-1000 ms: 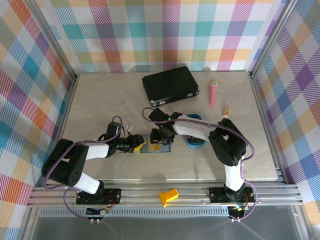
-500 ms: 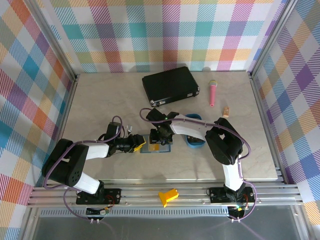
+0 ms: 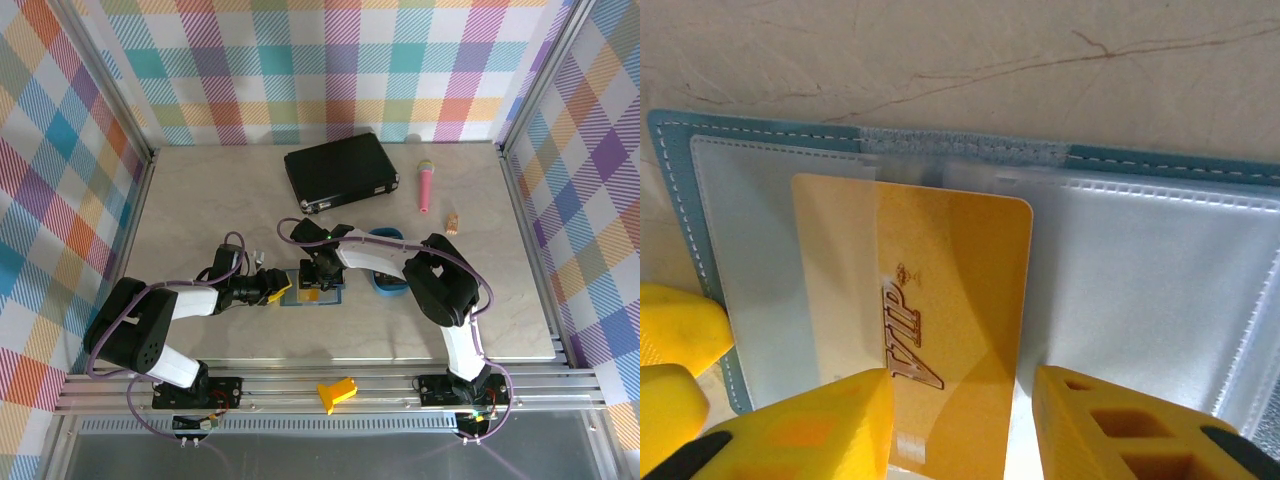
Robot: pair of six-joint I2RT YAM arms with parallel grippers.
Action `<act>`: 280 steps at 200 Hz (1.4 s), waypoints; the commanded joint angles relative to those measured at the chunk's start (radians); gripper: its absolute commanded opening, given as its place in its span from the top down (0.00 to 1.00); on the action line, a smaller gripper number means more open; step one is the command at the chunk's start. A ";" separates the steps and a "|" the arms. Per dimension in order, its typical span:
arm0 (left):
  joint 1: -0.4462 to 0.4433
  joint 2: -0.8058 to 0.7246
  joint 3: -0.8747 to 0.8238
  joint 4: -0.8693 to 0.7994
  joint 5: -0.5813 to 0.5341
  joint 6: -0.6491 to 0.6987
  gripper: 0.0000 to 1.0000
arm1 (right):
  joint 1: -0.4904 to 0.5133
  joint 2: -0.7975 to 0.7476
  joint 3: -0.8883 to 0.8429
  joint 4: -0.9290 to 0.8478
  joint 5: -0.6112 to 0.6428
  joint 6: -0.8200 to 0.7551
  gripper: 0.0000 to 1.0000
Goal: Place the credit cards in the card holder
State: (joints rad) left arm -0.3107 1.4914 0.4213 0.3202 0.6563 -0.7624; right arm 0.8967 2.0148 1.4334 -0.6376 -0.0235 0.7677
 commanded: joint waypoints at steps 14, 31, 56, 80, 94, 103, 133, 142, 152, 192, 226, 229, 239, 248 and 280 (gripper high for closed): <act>-0.024 0.033 -0.015 0.029 -0.024 0.001 0.57 | 0.008 0.016 0.029 -0.010 -0.026 -0.023 0.63; -0.025 0.038 -0.012 0.032 -0.023 0.000 0.57 | 0.008 0.016 0.031 -0.006 -0.033 -0.026 0.64; -0.027 0.041 -0.007 0.033 -0.022 0.000 0.58 | 0.008 0.019 0.033 -0.001 -0.041 -0.027 0.65; -0.028 0.043 -0.007 0.032 -0.021 0.001 0.58 | 0.012 0.021 0.035 0.001 -0.046 -0.029 0.65; -0.028 0.042 -0.007 0.032 -0.021 0.000 0.58 | 0.012 0.021 0.036 0.002 -0.050 -0.030 0.66; -0.030 0.041 -0.009 0.033 -0.022 0.000 0.58 | 0.014 0.021 0.037 0.003 -0.054 -0.030 0.67; -0.030 0.039 -0.010 0.033 -0.023 0.000 0.58 | 0.014 0.024 0.036 0.021 -0.083 -0.024 0.70; -0.030 0.038 -0.010 0.033 -0.023 0.000 0.58 | 0.014 0.024 0.035 0.026 -0.088 -0.018 0.71; -0.030 0.039 -0.010 0.033 -0.023 -0.001 0.58 | 0.016 0.024 0.034 0.031 -0.089 -0.015 0.71; -0.030 0.040 -0.008 0.035 -0.023 -0.003 0.59 | 0.016 0.028 0.032 0.052 -0.108 -0.006 0.71; -0.031 0.040 -0.007 0.036 -0.021 -0.002 0.59 | 0.017 0.030 0.020 0.087 -0.129 -0.001 0.73; -0.031 0.040 -0.007 0.036 -0.021 -0.003 0.59 | 0.017 0.030 0.018 0.092 -0.131 -0.001 0.74; -0.031 0.041 -0.007 0.035 -0.020 -0.002 0.59 | 0.017 0.030 0.012 0.106 -0.136 0.002 0.75; -0.031 0.042 -0.008 0.037 -0.020 -0.003 0.60 | 0.016 0.029 0.008 0.114 -0.136 0.002 0.75; -0.031 0.049 -0.007 0.045 -0.018 -0.005 0.60 | 0.016 0.022 -0.008 0.136 -0.135 0.000 0.76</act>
State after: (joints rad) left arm -0.3111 1.4971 0.4213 0.3241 0.6540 -0.7696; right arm 0.9039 2.0342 1.4368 -0.5587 -0.1211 0.7547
